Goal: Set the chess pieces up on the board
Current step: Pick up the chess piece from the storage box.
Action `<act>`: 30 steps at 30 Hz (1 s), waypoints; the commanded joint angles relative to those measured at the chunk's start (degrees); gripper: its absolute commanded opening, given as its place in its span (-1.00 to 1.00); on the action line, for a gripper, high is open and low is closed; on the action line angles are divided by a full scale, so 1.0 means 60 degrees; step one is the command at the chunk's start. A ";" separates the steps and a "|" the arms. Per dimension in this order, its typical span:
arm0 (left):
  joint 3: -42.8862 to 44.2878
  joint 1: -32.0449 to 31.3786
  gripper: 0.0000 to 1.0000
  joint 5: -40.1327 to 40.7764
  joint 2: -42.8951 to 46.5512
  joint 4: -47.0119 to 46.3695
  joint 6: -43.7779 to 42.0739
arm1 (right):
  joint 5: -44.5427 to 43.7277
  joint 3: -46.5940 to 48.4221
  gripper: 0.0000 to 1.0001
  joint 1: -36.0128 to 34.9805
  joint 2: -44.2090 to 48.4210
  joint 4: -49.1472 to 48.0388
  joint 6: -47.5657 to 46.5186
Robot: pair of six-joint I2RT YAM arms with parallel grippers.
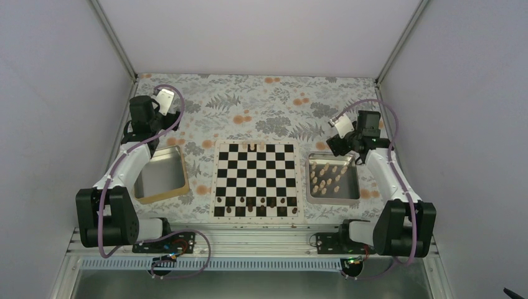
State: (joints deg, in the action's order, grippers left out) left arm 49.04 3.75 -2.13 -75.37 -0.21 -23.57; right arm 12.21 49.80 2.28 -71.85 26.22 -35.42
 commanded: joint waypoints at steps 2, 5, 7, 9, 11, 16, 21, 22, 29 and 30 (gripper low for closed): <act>0.0082 0.0049 1.00 -0.0190 0.0083 0.0063 -0.0137 | 0.0359 0.0543 0.66 0.0017 0.0075 0.1572 -0.0888; 0.0064 0.0049 1.00 -0.0304 0.0029 0.0101 -0.0181 | 0.0490 0.0958 0.66 0.0023 -0.0231 0.2683 -0.1430; 0.0060 0.0050 1.00 -0.0421 -0.0025 0.0122 -0.0200 | 0.0551 0.1244 0.64 0.0029 -0.0551 0.3431 -0.1751; 0.0038 0.0047 1.00 -0.0470 -0.0071 0.0119 -0.0216 | 0.0495 0.1383 0.58 0.0029 -0.0866 0.3823 -0.1965; 0.0010 0.0049 1.00 -0.0494 -0.0109 0.0102 -0.0217 | 0.0409 0.1363 0.52 0.0022 -0.1108 0.3915 -0.2058; 0.0019 0.0049 1.00 -0.0602 -0.0109 0.0156 -0.0273 | 0.0403 0.1074 0.50 0.0029 -0.1251 0.3843 -0.2133; 0.0045 0.0049 1.00 -0.0703 -0.0159 0.0237 -0.0318 | 0.0470 0.0818 0.40 0.0029 -0.1276 0.3832 -0.2189; 0.0058 0.0049 1.00 -0.0713 -0.0186 0.0234 -0.0332 | 0.0522 0.0772 0.36 0.0026 -0.1326 0.3844 -0.2204; 0.0045 0.0049 1.00 -0.0687 -0.0327 0.0225 -0.0359 | 0.0669 0.0511 0.17 0.0015 -0.1911 0.3678 -0.2157; 0.0038 0.0049 1.00 -0.0674 -0.0339 0.0225 -0.0355 | 0.0697 0.0484 0.17 0.0015 -0.1957 0.3622 -0.2154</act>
State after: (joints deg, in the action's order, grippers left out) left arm 49.04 3.75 -5.19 -76.86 1.43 -25.06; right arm 14.79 53.98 2.33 -82.52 48.56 -48.16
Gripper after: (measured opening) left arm 0.999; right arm 0.588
